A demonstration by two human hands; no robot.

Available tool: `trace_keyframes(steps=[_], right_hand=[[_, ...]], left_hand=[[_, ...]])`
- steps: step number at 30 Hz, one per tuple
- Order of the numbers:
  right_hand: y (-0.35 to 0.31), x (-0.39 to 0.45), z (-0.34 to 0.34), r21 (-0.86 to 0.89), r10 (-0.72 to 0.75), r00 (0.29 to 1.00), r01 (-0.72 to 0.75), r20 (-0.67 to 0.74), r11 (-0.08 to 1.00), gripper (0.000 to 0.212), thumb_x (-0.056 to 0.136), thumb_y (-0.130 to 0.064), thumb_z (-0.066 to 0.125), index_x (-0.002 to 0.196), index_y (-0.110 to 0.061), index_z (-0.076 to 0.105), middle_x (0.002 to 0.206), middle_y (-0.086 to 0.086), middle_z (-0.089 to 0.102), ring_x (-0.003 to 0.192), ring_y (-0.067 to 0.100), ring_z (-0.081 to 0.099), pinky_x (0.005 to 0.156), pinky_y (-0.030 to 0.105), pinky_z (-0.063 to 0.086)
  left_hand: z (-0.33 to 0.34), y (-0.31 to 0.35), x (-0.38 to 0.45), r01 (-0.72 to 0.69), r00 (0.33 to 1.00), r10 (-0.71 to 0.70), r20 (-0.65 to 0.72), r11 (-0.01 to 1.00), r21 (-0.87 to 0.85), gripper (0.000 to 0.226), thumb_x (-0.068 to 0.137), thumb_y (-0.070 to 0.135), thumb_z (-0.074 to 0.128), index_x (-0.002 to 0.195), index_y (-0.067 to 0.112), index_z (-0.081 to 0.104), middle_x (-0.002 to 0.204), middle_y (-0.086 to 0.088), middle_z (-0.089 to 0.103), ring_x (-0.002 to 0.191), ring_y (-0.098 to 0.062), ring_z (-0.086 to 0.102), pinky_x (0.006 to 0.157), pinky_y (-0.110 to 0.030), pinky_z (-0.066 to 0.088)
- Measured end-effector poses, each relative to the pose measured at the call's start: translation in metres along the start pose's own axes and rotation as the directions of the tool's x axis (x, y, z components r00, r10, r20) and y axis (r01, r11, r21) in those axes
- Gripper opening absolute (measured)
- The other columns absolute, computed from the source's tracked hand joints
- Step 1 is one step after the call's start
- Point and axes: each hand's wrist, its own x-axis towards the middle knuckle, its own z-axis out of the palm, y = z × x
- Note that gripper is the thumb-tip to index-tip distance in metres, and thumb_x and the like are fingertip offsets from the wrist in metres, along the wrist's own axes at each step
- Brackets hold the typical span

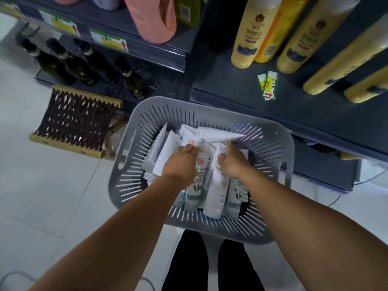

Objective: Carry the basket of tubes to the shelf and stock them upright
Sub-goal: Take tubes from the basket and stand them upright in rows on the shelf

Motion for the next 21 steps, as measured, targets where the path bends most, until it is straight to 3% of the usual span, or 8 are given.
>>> trace_keyframes(steps=[2, 6, 10, 13, 17, 21], right_hand=[[0.002, 0.003, -0.002, -0.015, 0.009, 1.0, -0.009, 0.008, 1.0, 0.061, 0.097, -0.027, 0.043, 0.152, -0.023, 0.018, 0.158, 0.003, 0.021, 0.138, 0.027, 0.034, 0.112, 0.04, 0.032], [-0.001, -0.005, -0.014, -0.039, -0.041, 0.997, 0.039, -0.061, 0.998, 0.045, 0.094, -0.022, 0.052, 0.138, -0.014, 0.047, 0.143, 0.01, 0.043, 0.125, 0.027, 0.048, 0.099, 0.032, 0.041], [-0.007, -0.022, -0.027, -0.017, -0.109, 0.991, 0.108, -0.077, 0.994, 0.02, 0.09, -0.022, 0.062, 0.107, -0.015, 0.069, 0.109, 0.005, 0.067, 0.094, 0.021, 0.061, 0.079, 0.028, 0.048], [-0.014, -0.041, -0.037, -0.03, -0.187, 0.979, 0.185, -0.078, 0.982, 0.015, 0.09, -0.022, 0.063, 0.095, -0.011, 0.072, 0.09, 0.002, 0.067, 0.081, 0.018, 0.06, 0.069, 0.026, 0.044], [-0.027, -0.074, -0.056, -0.13, -0.3, 0.945, 0.284, -0.13, 0.95, 0.014, 0.092, -0.023, 0.059, 0.091, -0.012, 0.068, 0.083, 0.0, 0.063, 0.077, 0.021, 0.059, 0.063, 0.028, 0.041], [-0.047, -0.113, -0.091, -0.149, -0.344, 0.912, 0.316, -0.225, 0.937, 0.012, 0.094, -0.021, 0.052, 0.106, -0.021, 0.056, 0.093, 0.0, 0.059, 0.087, 0.027, 0.059, 0.069, 0.031, 0.044]], left_hand=[[-0.001, -0.002, 0.001, -0.017, 0.999, 0.018, -0.036, 1.0, 0.027, 0.065, 0.09, 0.022, 0.061, 0.147, 0.017, 0.03, 0.152, -0.001, 0.03, 0.137, -0.022, 0.028, 0.112, -0.032, 0.03], [-0.004, -0.001, 0.0, -0.032, 0.996, 0.037, -0.076, 0.997, 0.064, 0.053, 0.091, 0.025, 0.057, 0.141, 0.021, 0.04, 0.146, 0.001, 0.039, 0.135, -0.021, 0.029, 0.111, -0.033, 0.03], [-0.013, 0.011, -0.004, 0.06, 0.994, -0.071, -0.077, 0.988, -0.139, 0.04, 0.093, 0.021, 0.056, 0.132, 0.019, 0.051, 0.132, -0.004, 0.053, 0.123, -0.022, 0.046, 0.098, -0.032, 0.041], [-0.024, 0.016, -0.009, 0.177, 0.982, -0.189, -0.018, 0.945, -0.274, 0.035, 0.092, 0.015, 0.055, 0.127, 0.015, 0.058, 0.128, -0.008, 0.057, 0.113, -0.027, 0.058, 0.091, -0.032, 0.049], [-0.051, 0.019, -0.024, 0.177, 0.978, -0.203, -0.057, 0.939, -0.295, 0.027, 0.091, 0.012, 0.053, 0.113, 0.014, 0.068, 0.119, -0.006, 0.066, 0.108, -0.024, 0.061, 0.092, -0.03, 0.05], [-0.098, 0.032, -0.045, 0.116, 0.974, -0.162, -0.157, 0.957, -0.266, 0.024, 0.089, 0.011, 0.053, 0.105, 0.014, 0.07, 0.11, -0.006, 0.068, 0.102, -0.025, 0.063, 0.089, -0.032, 0.052]])
